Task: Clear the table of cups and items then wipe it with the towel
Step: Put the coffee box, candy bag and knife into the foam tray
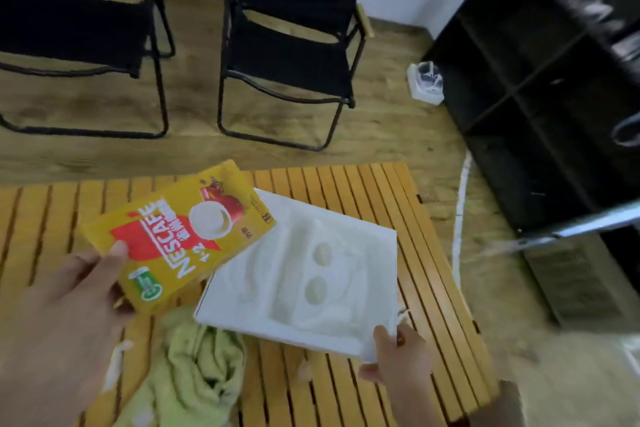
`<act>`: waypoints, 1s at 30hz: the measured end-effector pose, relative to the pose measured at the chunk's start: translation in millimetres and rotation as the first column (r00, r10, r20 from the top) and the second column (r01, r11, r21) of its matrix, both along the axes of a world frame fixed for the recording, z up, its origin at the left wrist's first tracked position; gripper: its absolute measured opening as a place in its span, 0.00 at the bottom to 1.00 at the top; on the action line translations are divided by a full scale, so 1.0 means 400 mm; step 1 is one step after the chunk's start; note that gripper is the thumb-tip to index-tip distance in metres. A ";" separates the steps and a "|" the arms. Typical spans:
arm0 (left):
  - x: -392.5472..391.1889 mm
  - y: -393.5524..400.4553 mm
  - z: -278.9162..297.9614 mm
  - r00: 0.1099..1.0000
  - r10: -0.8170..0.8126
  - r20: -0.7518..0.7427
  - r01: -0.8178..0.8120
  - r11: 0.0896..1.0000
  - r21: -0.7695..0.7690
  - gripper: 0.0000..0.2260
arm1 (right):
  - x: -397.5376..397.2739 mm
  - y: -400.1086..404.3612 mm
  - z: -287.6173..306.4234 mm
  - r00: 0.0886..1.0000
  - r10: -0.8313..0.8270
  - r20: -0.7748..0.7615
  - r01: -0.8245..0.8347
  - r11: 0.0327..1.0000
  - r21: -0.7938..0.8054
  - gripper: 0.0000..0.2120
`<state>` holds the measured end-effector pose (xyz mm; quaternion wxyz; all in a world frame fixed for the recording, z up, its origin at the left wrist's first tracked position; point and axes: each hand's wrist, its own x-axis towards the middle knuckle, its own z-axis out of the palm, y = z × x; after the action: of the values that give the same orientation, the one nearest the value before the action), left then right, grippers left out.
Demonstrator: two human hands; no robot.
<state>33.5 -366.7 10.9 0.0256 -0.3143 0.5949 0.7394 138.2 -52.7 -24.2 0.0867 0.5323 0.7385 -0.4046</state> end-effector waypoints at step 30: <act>0.529 0.754 -0.138 0.836 -0.071 0.544 -0.280 0.797 0.535 0.18 | 0.321 0.350 -0.176 0.964 0.227 0.135 -0.200 0.961 -0.191 0.07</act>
<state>244.9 -65.1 -44.3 0.2458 -0.5181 0.2818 0.7692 266.5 87.2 -94.7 0.2340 0.4694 0.7441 -0.4138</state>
